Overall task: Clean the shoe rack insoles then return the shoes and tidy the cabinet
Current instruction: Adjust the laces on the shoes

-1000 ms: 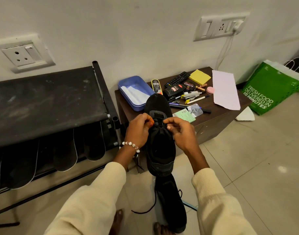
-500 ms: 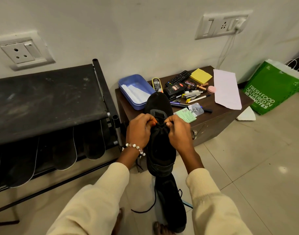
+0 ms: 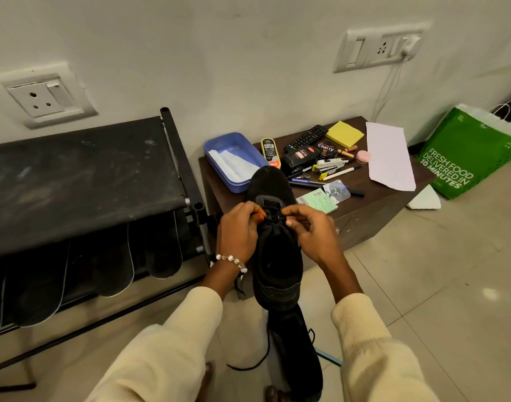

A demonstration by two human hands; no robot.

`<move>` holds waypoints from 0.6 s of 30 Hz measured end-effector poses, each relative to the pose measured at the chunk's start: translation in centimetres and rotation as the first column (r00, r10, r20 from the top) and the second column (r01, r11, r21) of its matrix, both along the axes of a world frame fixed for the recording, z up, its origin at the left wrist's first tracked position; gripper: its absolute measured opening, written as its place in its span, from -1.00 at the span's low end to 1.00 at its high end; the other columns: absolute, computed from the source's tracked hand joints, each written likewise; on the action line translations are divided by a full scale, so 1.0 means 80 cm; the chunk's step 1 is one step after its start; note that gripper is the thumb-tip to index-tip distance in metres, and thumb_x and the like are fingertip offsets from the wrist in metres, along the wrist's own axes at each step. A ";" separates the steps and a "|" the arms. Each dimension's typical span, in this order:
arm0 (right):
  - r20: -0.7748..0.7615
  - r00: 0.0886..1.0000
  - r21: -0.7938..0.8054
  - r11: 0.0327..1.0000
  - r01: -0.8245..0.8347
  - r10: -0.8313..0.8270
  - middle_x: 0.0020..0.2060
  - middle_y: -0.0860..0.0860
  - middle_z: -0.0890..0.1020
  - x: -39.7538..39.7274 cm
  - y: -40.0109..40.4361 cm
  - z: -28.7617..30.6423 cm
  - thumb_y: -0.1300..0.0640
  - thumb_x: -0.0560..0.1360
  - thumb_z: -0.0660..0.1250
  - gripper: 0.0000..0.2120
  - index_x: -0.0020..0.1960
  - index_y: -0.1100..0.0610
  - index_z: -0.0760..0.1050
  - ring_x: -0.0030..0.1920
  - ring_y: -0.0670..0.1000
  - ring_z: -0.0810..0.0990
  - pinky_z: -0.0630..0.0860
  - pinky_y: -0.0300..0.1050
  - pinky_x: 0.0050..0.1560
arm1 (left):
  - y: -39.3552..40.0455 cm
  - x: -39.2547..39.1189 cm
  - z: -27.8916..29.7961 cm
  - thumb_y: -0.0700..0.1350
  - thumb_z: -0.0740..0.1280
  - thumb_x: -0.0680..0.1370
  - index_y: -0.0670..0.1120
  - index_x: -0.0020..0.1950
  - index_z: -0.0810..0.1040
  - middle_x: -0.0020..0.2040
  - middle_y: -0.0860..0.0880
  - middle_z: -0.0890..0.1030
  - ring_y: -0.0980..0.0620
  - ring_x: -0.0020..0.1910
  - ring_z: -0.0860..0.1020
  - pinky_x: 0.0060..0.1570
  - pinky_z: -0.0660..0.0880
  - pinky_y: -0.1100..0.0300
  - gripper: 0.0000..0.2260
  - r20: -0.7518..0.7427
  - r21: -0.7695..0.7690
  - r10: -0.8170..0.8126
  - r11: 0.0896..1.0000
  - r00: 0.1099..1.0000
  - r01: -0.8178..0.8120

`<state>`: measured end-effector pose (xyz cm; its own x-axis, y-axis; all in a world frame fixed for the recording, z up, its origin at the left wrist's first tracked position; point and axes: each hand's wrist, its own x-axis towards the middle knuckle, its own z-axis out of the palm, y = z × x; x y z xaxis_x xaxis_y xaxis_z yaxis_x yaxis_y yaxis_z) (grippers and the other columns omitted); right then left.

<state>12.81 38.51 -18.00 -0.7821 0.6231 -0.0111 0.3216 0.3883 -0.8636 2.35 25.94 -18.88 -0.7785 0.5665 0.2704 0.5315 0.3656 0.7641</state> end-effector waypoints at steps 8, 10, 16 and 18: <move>0.012 0.995 0.213 0.973 0.090 -0.095 -0.20 -0.08 0.55 -0.009 -0.017 -0.002 0.23 0.54 0.27 -0.87 -0.09 0.03 0.53 -0.21 -0.19 0.46 0.31 -0.44 -0.26 | 0.000 0.001 -0.001 -0.32 0.31 0.50 -0.14 -0.13 0.61 -0.14 -0.06 0.63 -0.01 -0.15 0.57 -0.14 0.41 0.29 -0.88 0.008 -0.024 0.008 1.000 1.000 -0.008; 0.033 0.995 0.202 0.975 0.087 -0.095 -0.20 -0.07 0.50 -0.009 -0.018 -0.002 0.25 0.56 0.23 -0.87 -0.10 0.04 0.46 -0.21 -0.20 0.43 0.29 -0.40 -0.30 | 0.001 0.003 0.001 -0.32 0.31 0.50 -0.14 -0.12 0.61 -0.13 -0.07 0.63 -0.03 -0.14 0.57 -0.13 0.47 0.16 -0.87 -0.003 -0.033 0.012 0.999 1.000 -0.012; -0.015 0.995 0.148 0.984 0.096 -0.095 -0.15 -0.03 0.52 -0.007 -0.019 -0.003 0.28 0.55 0.19 -0.87 -0.07 0.07 0.44 -0.16 -0.17 0.45 0.32 -0.40 -0.24 | 0.005 0.009 0.002 -0.34 0.28 0.50 -0.17 -0.11 0.61 -0.11 -0.10 0.63 -0.09 -0.11 0.57 -0.10 0.50 0.05 -0.86 0.015 -0.041 0.040 0.998 0.999 -0.039; -0.010 0.995 0.110 0.989 0.100 -0.100 -0.14 -0.04 0.53 -0.007 -0.018 -0.003 0.27 0.56 0.20 -0.87 -0.06 0.06 0.45 -0.15 -0.19 0.46 0.31 -0.42 -0.23 | 0.005 0.010 0.002 -0.34 0.27 0.51 -0.17 -0.10 0.60 -0.10 -0.10 0.63 -0.09 -0.11 0.57 -0.10 0.51 0.05 -0.86 0.018 -0.050 0.044 0.998 0.999 -0.043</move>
